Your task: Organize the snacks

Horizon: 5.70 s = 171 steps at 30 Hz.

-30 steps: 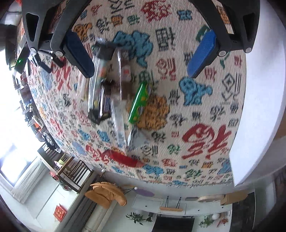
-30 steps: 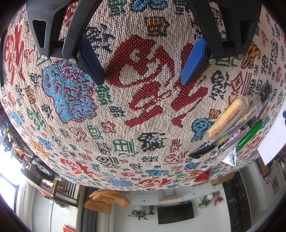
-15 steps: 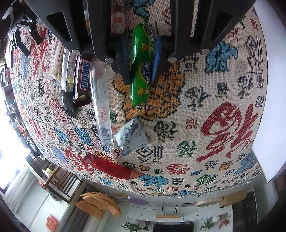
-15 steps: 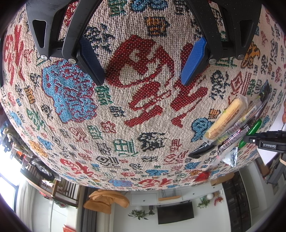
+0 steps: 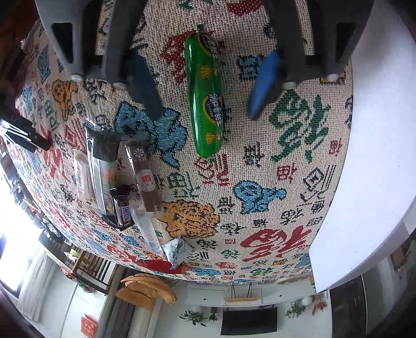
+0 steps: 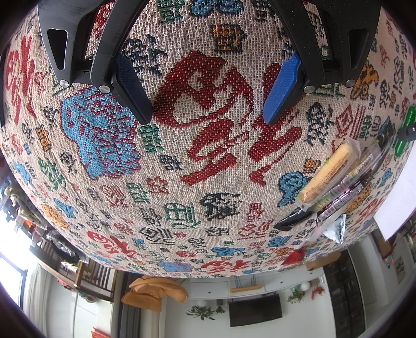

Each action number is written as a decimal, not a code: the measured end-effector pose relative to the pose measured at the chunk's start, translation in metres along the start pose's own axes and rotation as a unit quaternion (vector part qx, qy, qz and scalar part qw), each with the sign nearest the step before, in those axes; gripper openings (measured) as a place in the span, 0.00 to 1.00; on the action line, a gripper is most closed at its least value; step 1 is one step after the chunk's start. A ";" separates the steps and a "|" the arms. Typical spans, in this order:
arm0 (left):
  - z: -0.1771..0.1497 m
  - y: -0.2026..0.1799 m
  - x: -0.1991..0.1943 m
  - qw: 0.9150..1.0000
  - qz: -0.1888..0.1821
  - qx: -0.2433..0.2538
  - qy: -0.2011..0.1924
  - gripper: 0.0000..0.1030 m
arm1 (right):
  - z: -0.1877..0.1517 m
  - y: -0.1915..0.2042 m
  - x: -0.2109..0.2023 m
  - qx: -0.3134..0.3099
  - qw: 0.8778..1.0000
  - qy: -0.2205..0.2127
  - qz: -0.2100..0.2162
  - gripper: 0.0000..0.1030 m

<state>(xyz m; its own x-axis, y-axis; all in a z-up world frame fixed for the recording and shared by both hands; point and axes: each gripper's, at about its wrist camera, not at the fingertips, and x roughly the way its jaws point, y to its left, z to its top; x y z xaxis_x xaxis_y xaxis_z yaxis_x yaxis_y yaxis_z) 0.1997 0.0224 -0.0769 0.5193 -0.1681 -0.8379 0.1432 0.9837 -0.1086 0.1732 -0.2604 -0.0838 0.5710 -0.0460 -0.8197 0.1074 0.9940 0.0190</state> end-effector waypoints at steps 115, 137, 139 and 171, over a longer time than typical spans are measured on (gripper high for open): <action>-0.073 0.169 -0.229 0.968 0.059 -0.198 -0.142 0.81 | 0.037 0.283 -0.128 -0.189 0.929 0.032 0.318 0.66; -0.029 -0.019 -0.021 0.999 -0.019 0.003 -0.049 0.98 | -0.017 -0.021 -0.021 0.031 0.999 -0.016 0.025 0.78; -0.025 -0.011 -0.011 0.999 -0.017 -0.013 -0.044 0.98 | -0.017 -0.010 -0.017 0.004 1.000 -0.005 0.005 0.84; -0.025 -0.026 0.000 0.998 0.039 0.031 -0.026 1.00 | -0.026 -0.014 -0.015 -0.001 1.000 -0.003 -0.003 0.86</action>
<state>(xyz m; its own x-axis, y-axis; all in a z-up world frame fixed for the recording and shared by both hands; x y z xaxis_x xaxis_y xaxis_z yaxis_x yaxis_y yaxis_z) 0.1749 -0.0018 -0.0879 0.5740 -0.0955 -0.8133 0.1509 0.9885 -0.0095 0.1421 -0.2715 -0.0863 0.5747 -0.0533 -0.8166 0.1094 0.9939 0.0121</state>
